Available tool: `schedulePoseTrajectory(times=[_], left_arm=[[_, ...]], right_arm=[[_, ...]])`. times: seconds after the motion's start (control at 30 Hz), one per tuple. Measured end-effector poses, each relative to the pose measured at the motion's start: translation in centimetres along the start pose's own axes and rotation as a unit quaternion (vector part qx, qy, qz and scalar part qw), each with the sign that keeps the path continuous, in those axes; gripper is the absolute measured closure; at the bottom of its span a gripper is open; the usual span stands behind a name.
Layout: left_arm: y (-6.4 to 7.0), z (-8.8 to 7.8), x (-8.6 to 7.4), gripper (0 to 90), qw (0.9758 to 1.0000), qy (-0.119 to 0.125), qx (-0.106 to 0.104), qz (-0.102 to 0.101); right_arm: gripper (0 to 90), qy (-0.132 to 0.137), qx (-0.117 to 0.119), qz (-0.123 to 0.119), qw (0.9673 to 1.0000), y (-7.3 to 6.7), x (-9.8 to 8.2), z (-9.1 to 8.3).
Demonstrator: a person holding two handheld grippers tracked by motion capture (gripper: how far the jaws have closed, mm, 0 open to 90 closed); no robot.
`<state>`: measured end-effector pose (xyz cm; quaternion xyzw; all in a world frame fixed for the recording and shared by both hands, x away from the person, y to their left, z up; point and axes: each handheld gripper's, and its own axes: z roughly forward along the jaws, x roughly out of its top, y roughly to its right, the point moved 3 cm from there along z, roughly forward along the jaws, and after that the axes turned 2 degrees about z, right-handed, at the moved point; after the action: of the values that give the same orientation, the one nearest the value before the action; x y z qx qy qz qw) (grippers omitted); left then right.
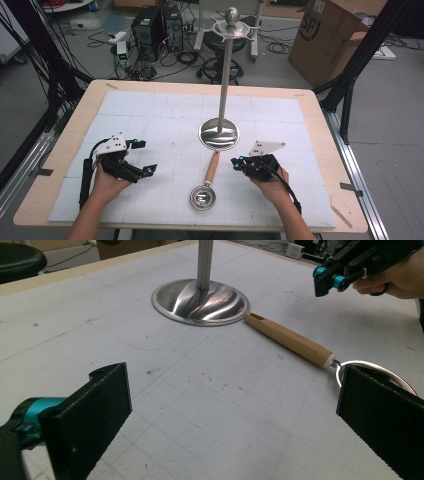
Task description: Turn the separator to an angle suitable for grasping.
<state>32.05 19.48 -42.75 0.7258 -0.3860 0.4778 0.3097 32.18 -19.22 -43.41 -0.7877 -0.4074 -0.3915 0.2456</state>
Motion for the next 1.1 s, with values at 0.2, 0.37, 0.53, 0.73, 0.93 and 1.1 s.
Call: schedulePoseTrajectory(times=[0.2, 0.37, 0.53, 0.73, 0.93, 1.1], left_arm=[[-0.1, 0.0, 0.0, 1.6, 1.0000, 0.002, 0.001, 0.001], [-0.2, -0.1, 0.0, 1.7, 1.0000, 0.004, 0.002, 0.000], [-0.1, 0.0, 0.0, 1.7, 1.0000, 0.003, 0.001, 0.000], [-0.2, 0.0, 0.0, 1.7, 1.0000, 0.003, 0.001, -0.001], [0.0, 0.2, 0.0, 1.6, 1.0000, -0.002, 0.000, 0.001], [-0.1, 0.1, 0.0, 1.7, 1.0000, -0.001, -0.001, 0.000]], right_arm=[[89.4, -0.020, 0.007, -0.023, 0.9995, -0.3, 2.3, 2.7], [89.1, -0.034, 0.025, -0.036, 0.9985, -1.5, 3.0, 4.5], [89.1, -0.043, 0.030, -0.048, 0.9975, -2.2, 3.2, 5.7], [89.3, -0.045, 0.017, -0.033, 0.9983, -1.5, 3.5, 6.1], [89.3, -0.046, 0.009, -0.023, 0.9986, -0.6, 4.1, 7.3], [89.3, -0.074, 0.000, -0.016, 0.9971, 0.2, 3.4, 8.4]])
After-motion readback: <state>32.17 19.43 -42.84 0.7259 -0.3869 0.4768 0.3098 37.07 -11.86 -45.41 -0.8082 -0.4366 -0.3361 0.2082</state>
